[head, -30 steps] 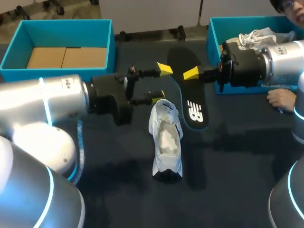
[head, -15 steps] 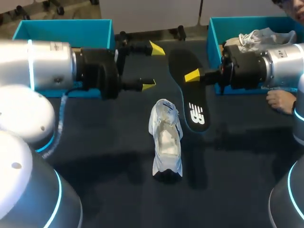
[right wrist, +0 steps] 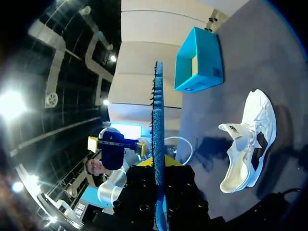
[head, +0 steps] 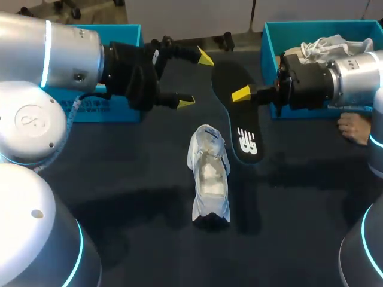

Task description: Take the shoe out of the shoebox, open the shoe tongue, remove and reinsert the insole, then place the shoe into the shoebox

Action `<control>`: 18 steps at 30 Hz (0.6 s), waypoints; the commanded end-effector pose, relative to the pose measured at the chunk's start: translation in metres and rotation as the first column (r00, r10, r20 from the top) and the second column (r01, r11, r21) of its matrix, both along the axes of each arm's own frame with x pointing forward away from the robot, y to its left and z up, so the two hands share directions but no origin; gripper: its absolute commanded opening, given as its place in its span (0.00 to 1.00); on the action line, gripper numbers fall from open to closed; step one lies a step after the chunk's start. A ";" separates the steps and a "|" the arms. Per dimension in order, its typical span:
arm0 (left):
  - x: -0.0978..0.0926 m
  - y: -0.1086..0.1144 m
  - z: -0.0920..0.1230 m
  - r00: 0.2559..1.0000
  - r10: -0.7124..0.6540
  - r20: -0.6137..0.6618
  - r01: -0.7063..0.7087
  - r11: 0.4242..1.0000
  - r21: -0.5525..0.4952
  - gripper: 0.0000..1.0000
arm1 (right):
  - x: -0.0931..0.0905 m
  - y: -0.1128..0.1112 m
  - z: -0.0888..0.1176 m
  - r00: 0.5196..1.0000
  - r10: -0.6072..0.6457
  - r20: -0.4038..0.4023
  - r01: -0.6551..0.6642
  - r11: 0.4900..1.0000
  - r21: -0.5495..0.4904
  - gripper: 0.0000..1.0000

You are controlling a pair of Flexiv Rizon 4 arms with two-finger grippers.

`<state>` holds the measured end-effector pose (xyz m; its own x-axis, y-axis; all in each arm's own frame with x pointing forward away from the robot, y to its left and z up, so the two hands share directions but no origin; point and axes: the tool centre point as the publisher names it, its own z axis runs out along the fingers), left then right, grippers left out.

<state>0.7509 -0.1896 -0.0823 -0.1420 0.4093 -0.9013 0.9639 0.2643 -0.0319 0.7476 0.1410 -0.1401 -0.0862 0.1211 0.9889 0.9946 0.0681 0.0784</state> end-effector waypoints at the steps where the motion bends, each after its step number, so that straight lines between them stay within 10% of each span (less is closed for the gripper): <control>1: 0.001 -0.004 0.009 0.999 -0.035 -0.002 0.035 0.967 0.251 1.00 | 0.003 0.003 -0.001 1.000 0.008 -0.004 -0.008 1.000 -0.003 0.00; 18: 0.010 -0.034 0.023 0.985 -0.100 -0.138 0.164 0.776 0.609 1.00 | 0.000 0.012 -0.006 1.000 0.006 -0.003 -0.006 1.000 -0.007 0.00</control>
<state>0.7509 -0.2130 -0.0635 -0.0760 0.6646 -0.7433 0.9906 0.1353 0.0198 0.7468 0.1500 -0.1452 -0.0835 0.1275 0.9883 0.9944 0.0756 0.0742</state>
